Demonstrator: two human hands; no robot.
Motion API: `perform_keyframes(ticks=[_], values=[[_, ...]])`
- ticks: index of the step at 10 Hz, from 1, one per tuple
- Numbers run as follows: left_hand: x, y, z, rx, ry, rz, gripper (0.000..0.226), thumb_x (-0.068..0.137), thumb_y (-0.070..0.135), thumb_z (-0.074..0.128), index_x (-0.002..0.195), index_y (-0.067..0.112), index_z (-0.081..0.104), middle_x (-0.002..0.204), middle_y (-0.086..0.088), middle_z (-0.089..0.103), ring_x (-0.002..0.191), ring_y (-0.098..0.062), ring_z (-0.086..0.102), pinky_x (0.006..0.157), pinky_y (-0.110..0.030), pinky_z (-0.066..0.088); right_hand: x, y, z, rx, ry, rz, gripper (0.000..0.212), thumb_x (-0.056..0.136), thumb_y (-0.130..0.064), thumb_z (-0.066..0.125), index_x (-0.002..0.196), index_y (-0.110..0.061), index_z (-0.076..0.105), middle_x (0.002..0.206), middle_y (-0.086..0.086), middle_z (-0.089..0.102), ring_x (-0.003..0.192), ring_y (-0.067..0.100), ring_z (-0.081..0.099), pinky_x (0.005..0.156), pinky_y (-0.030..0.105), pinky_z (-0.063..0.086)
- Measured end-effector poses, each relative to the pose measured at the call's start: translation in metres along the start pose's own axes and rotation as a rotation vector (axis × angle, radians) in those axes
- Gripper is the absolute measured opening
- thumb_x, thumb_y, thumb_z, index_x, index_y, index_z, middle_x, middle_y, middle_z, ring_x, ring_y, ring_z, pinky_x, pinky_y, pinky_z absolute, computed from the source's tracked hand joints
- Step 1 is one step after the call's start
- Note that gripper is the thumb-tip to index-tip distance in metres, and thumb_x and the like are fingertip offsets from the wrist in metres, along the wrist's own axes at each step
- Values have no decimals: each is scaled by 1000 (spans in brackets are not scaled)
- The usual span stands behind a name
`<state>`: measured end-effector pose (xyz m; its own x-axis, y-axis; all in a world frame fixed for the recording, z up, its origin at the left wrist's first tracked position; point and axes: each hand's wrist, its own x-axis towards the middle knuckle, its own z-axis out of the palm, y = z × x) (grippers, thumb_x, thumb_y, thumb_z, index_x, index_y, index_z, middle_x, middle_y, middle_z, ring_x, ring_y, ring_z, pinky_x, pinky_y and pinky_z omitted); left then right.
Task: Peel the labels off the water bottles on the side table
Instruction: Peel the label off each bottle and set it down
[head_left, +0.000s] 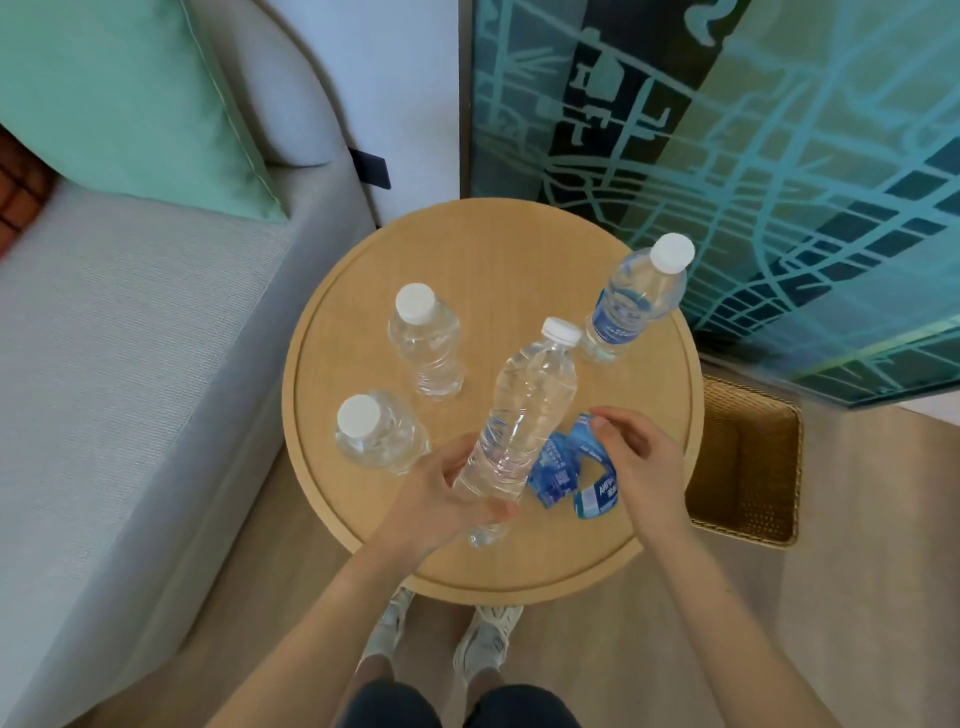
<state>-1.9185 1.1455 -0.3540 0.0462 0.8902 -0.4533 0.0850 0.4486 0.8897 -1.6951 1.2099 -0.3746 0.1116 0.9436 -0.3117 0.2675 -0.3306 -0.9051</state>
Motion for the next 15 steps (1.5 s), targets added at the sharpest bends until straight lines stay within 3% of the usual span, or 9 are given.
perform_keyframes(ticks=[2,3,5,6,7,9,12,13,15], values=[[17,-22,0,1,-4,47,68,61,11,90,116,44,66,116,15,72,111,-5,65,94,-22,48,7,17,4,-219,22,-121,14,96,-16,63,106,-18,71,100,-4,69,92,6,63,84,16,49],[22,-27,1,14,-1,52,71,58,12,90,109,53,66,113,19,72,110,0,64,88,-10,47,7,20,2,-287,41,-157,20,97,-18,61,115,-15,70,107,-5,65,100,3,60,90,15,46],[29,-34,2,-7,-22,93,70,58,7,92,116,37,66,114,14,72,109,-3,65,88,-10,46,3,23,-2,-279,82,-136,17,98,-17,60,113,-21,68,108,-8,64,102,-1,59,89,6,42],[35,-37,2,-3,-15,92,70,56,5,94,112,39,67,111,14,72,107,-3,65,85,-10,48,2,25,-5,-241,98,-92,17,98,-17,60,112,-19,69,110,-4,67,105,10,62,97,29,49],[40,-43,2,-8,-33,93,70,56,4,94,112,35,66,111,10,71,108,-9,65,84,-13,50,0,26,-6,-240,111,-74,17,98,-18,60,112,-16,70,110,0,69,106,12,63,100,36,50],[38,-55,0,3,-40,139,71,57,9,94,117,32,64,117,11,69,114,-10,63,97,-27,50,-3,25,-3,-238,108,-67,18,99,-18,58,114,-16,68,108,-4,67,105,9,61,98,28,49],[29,-68,-6,102,-16,238,75,55,19,93,114,49,57,110,29,64,104,7,60,87,-7,43,-1,28,7,-323,75,-108,23,99,-21,57,118,-13,67,112,-1,66,98,-5,58,83,1,41],[24,-63,-7,135,-2,268,81,55,20,93,116,55,54,115,33,61,108,9,58,88,-6,41,-4,27,9,-491,41,-225,26,98,-21,59,122,-10,64,118,5,65,101,-4,55,92,8,39],[14,-57,-11,181,-24,280,56,61,44,72,114,38,54,109,30,60,105,18,54,93,-9,42,-17,23,12,-865,-60,-514,41,101,-27,53,132,-2,57,131,16,59,125,32,51,106,51,41]])
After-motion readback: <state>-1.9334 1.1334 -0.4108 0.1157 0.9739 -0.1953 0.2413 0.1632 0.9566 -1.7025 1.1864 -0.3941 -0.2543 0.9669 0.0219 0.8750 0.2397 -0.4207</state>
